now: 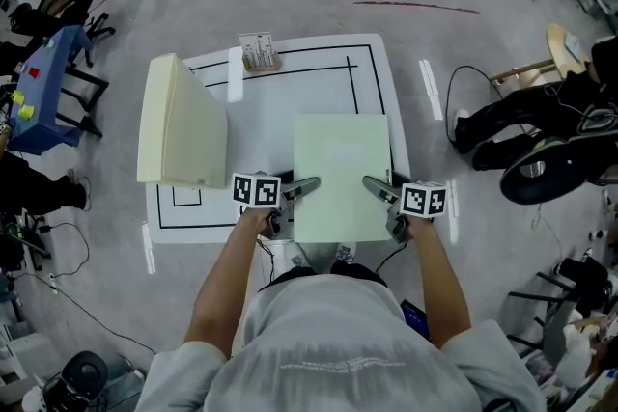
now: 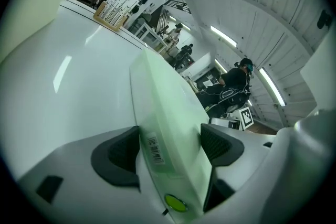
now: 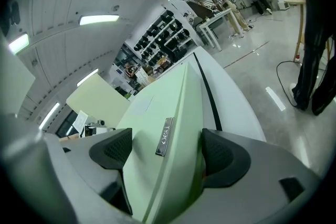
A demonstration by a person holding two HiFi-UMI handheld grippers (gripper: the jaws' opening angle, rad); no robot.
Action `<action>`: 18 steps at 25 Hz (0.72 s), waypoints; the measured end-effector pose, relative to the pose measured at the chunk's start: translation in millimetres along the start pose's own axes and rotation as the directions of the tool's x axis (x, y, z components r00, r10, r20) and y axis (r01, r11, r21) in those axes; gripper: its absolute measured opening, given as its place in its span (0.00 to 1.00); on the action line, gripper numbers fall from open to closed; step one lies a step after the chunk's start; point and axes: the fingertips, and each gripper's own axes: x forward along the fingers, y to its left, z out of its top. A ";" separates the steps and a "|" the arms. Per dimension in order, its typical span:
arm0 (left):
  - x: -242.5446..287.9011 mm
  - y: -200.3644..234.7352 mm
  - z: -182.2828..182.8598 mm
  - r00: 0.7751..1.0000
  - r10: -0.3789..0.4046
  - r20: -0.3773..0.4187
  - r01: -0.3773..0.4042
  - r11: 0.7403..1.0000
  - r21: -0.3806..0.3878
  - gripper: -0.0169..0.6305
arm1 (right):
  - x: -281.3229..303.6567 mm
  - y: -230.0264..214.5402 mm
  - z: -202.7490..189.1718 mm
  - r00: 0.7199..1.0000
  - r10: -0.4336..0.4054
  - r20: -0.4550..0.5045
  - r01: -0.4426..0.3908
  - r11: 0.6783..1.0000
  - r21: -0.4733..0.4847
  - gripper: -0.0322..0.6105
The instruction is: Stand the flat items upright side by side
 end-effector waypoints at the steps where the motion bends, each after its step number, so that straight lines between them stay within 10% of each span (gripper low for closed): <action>1: 0.0 -0.7 0.3 1.000 0.001 0.008 -0.001 1.000 0.001 0.60 | -1.1 0.3 0.6 1.000 0.007 0.007 -0.007 1.000 0.004 0.69; 11: -9.9 -14.2 2.1 0.995 -0.042 0.092 0.036 0.997 0.068 0.60 | -5.1 0.4 1.6 0.998 0.001 0.057 -0.007 0.995 0.098 0.69; 18: -31.3 -40.1 32.1 0.907 -0.280 0.314 0.336 0.931 -0.142 0.49 | -10.8 1.6 8.9 0.992 0.076 0.103 -0.090 0.986 0.141 0.69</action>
